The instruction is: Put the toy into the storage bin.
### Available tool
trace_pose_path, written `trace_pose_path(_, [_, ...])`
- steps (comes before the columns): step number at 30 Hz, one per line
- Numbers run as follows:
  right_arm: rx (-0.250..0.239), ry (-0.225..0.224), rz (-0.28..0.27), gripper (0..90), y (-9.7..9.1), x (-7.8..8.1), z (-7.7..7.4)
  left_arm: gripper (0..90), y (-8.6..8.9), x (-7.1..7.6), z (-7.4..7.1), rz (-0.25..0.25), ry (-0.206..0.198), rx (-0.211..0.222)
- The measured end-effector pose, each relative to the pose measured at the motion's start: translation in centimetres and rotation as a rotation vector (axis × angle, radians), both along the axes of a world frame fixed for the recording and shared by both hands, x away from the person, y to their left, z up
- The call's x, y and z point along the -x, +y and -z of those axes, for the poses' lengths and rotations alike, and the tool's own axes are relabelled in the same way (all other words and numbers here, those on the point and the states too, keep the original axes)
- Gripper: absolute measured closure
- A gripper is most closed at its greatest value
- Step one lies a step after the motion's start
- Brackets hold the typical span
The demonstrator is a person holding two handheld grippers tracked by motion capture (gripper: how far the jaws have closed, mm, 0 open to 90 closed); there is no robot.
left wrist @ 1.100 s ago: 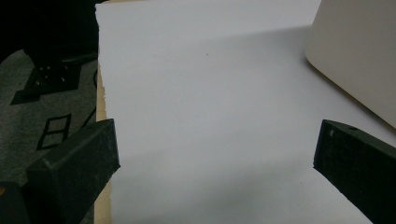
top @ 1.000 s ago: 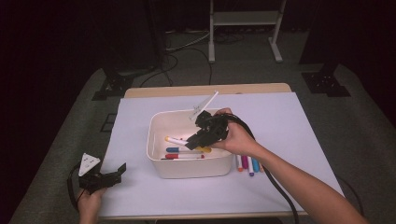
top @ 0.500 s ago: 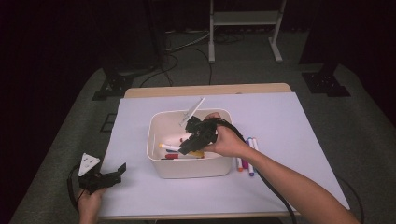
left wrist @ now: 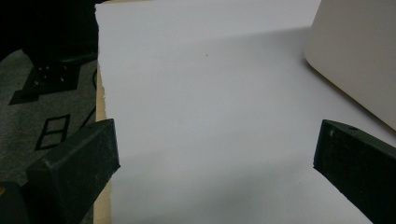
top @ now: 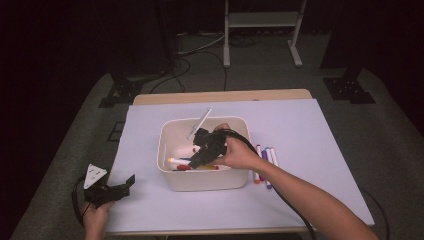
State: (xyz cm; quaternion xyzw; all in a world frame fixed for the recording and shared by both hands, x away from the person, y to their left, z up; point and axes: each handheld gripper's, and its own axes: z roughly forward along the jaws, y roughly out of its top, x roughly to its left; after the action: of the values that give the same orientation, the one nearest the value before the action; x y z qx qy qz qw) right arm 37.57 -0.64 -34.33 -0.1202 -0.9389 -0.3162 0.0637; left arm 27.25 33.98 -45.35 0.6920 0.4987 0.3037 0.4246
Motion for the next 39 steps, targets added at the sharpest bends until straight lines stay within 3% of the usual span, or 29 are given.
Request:
trace_pose_path(9, [0.022, 0.003, -0.007, 72.5, 0.3, 0.1, 0.2, 0.0, 0.0, 0.0, 0.0, 0.001, 0.000, 0.000])
trace_pose_path(16, [-0.007, -0.032, 0.021, 64.8, -0.8, 0.3, -1.4, 0.0, 0.0, 0.0, 0.0, 0.001, 0.000, 0.001])
trace_pose_path(27, [-0.085, -0.083, 0.122, 53.6, -7.6, 1.3, -5.4, 0.0, -0.1, 0.1, 0.0, 0.001, 0.001, -0.008])
trace_pose_path(39, [-0.116, -0.079, 0.286, 38.7, -15.4, 1.7, -5.4, 0.0, -0.2, 0.1, 0.0, -0.001, 0.000, -0.012])
